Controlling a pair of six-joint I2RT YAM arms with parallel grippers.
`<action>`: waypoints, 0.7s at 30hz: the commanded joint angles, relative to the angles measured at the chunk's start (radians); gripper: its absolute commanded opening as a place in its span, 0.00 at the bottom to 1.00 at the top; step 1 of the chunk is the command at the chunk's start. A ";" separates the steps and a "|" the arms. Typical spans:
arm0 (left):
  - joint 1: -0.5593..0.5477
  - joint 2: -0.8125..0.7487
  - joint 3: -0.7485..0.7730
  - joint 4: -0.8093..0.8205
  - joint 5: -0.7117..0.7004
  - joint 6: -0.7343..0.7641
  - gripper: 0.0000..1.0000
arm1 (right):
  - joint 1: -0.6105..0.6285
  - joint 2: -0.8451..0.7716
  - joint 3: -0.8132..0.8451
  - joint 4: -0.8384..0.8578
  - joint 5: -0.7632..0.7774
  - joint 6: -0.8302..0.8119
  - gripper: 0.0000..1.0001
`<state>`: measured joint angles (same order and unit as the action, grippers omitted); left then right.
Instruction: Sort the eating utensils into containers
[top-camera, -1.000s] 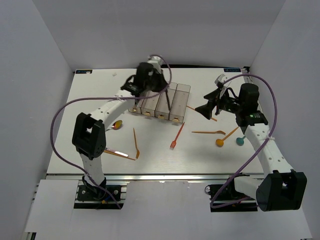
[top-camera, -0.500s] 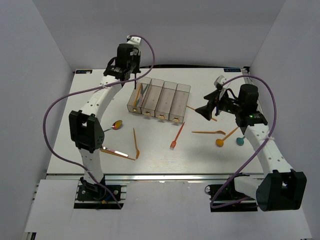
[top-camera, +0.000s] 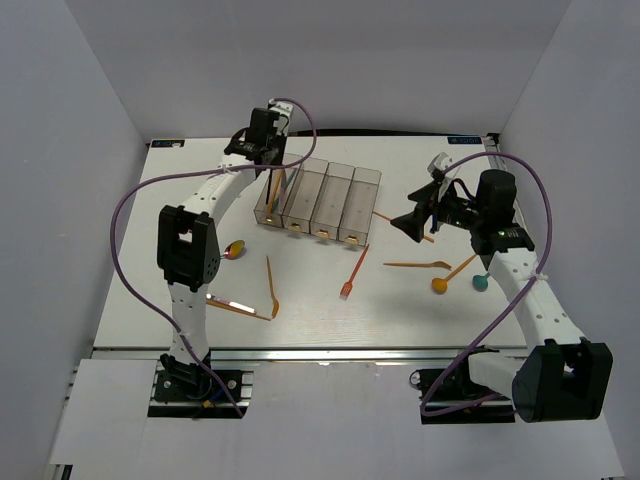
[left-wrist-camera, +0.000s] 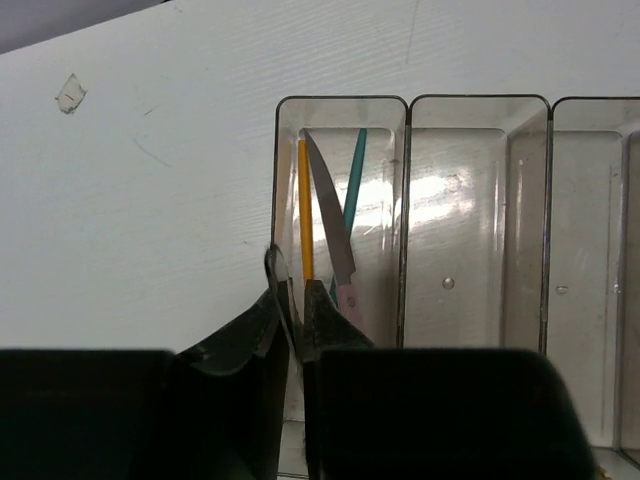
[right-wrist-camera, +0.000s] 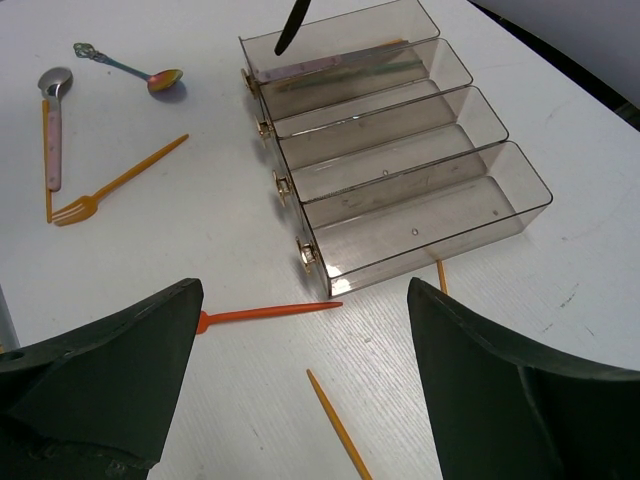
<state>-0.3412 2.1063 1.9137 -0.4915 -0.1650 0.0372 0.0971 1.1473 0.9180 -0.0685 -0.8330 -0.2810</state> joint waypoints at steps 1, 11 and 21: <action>0.001 -0.029 0.010 0.011 0.002 -0.002 0.25 | -0.007 0.002 -0.008 0.039 -0.003 -0.012 0.89; 0.001 -0.068 0.013 -0.016 0.031 -0.057 0.57 | -0.023 0.005 -0.013 0.042 0.000 -0.010 0.89; -0.001 -0.426 -0.220 -0.035 0.215 -0.212 0.78 | -0.030 0.002 -0.016 0.024 0.150 -0.092 0.89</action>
<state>-0.3416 1.8999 1.7737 -0.5304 -0.0578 -0.0929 0.0761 1.1534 0.9176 -0.0692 -0.7578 -0.3321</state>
